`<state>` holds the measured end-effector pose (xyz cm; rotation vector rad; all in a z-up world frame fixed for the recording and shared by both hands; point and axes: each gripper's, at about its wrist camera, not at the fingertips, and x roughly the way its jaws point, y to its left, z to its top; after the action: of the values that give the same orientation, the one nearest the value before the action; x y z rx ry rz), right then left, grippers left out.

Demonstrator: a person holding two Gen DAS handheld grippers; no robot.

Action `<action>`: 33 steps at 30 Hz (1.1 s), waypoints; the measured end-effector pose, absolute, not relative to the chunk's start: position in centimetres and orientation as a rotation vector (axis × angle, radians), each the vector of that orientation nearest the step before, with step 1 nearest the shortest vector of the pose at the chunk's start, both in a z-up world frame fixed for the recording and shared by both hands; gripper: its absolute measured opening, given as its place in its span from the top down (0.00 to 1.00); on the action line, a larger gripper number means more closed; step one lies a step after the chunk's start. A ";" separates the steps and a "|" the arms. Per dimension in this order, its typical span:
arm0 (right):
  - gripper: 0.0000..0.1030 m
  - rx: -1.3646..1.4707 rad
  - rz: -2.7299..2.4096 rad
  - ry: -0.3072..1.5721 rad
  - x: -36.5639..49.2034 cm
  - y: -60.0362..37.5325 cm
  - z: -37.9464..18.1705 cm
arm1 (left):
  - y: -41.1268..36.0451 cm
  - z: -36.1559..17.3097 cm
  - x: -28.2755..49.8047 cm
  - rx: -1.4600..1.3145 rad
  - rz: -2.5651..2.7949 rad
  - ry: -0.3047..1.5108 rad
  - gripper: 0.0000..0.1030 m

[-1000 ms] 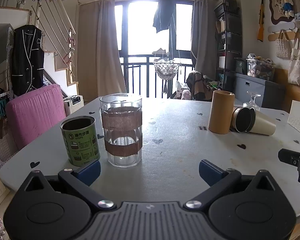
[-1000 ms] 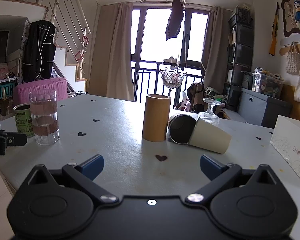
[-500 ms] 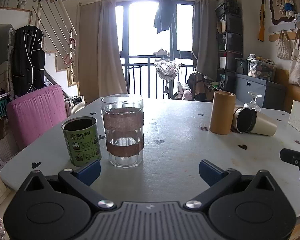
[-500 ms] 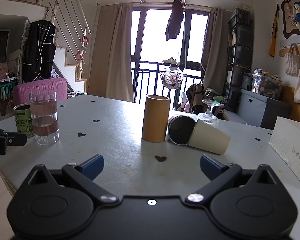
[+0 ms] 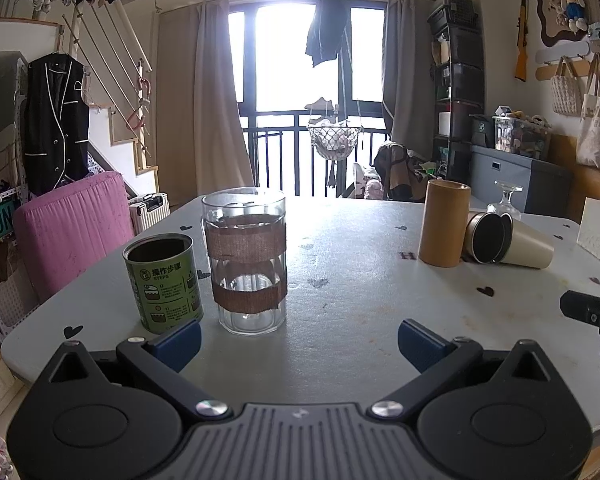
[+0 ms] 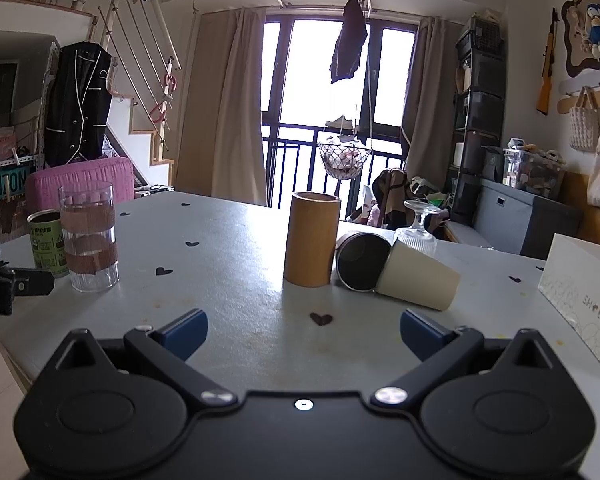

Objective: Flip cup upright

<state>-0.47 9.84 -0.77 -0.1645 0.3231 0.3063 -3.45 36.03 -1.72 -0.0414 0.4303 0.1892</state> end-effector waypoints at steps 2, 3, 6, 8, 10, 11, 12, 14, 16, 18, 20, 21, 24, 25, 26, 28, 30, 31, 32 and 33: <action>0.00 -0.165 0.306 0.323 -0.5 9.9 -0.8 | 36.1 -1.7 -3.4 -0.040 0.190 0.430 0.00; 0.00 -0.164 0.306 0.323 -0.5 9.9 -0.8 | 36.0 -1.7 -3.5 -0.040 0.189 0.430 0.00; 0.00 -0.164 0.306 0.323 -0.5 9.9 -0.8 | 35.9 -1.7 -3.5 -0.042 0.189 0.429 0.00; 0.00 -0.164 0.307 0.323 -0.5 9.9 -0.8 | 36.0 -1.7 -3.5 -0.042 0.190 0.429 0.00; 0.00 -0.164 0.307 0.323 -0.5 9.9 -0.8 | 36.0 -1.7 -3.5 -0.040 0.190 0.429 0.00; 0.00 -0.164 0.307 0.322 -0.5 9.9 -0.7 | 36.0 -1.7 -3.5 -0.039 0.191 0.429 0.00; 0.00 -0.164 0.306 0.322 -0.6 9.9 -0.8 | 36.1 -1.7 -3.5 -0.039 0.190 0.429 0.00; 0.00 -0.163 0.307 0.322 -0.6 9.9 -0.7 | 35.9 -1.7 -3.5 -0.041 0.189 0.429 0.00; 0.00 -0.164 0.305 0.320 -0.7 9.9 -0.7 | 35.9 -1.7 -3.5 -0.041 0.189 0.429 0.00; 0.00 -0.163 0.306 0.321 -0.7 9.9 -0.7 | 36.0 -1.7 -3.5 -0.041 0.190 0.429 0.00; 0.00 -0.164 0.306 0.320 -0.6 9.9 -0.7 | 36.0 -1.7 -3.5 -0.041 0.189 0.429 0.00; 0.00 -0.164 0.306 0.321 -0.7 9.9 -0.7 | 36.0 -1.7 -3.5 -0.041 0.189 0.428 0.00; 0.00 -0.163 0.306 0.320 -0.7 9.9 -0.7 | 35.9 -1.7 -3.5 -0.041 0.189 0.429 0.00; 0.00 -0.163 0.307 0.320 -0.6 9.9 -0.7 | 36.0 -1.7 -3.5 -0.040 0.189 0.429 0.00; 0.00 -0.164 0.306 0.320 -0.7 9.9 -0.7 | 35.9 -1.7 -3.5 -0.040 0.189 0.429 0.00; 0.00 -0.164 0.306 0.320 -0.7 9.9 -0.7 | 36.0 -1.7 -3.6 -0.040 0.188 0.429 0.00; 0.00 -0.164 0.306 0.320 -0.7 9.9 -0.7 | 36.2 -1.7 -3.6 -0.041 0.188 0.428 0.00; 0.00 -0.164 0.306 0.320 -0.7 9.9 -0.7 | 36.2 -1.7 -3.6 -0.041 0.188 0.428 0.00; 0.00 -0.164 0.306 0.320 -0.7 9.9 -0.7 | 36.3 -1.7 -3.6 -0.041 0.188 0.428 0.00; 0.00 -0.164 0.306 0.320 -0.7 10.0 -0.7 | 36.5 -1.7 -3.6 -0.042 0.188 0.427 0.00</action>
<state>-0.68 9.96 -0.74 -0.1641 0.3199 0.3065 -3.60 36.46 -1.72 -0.0416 0.4272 0.1878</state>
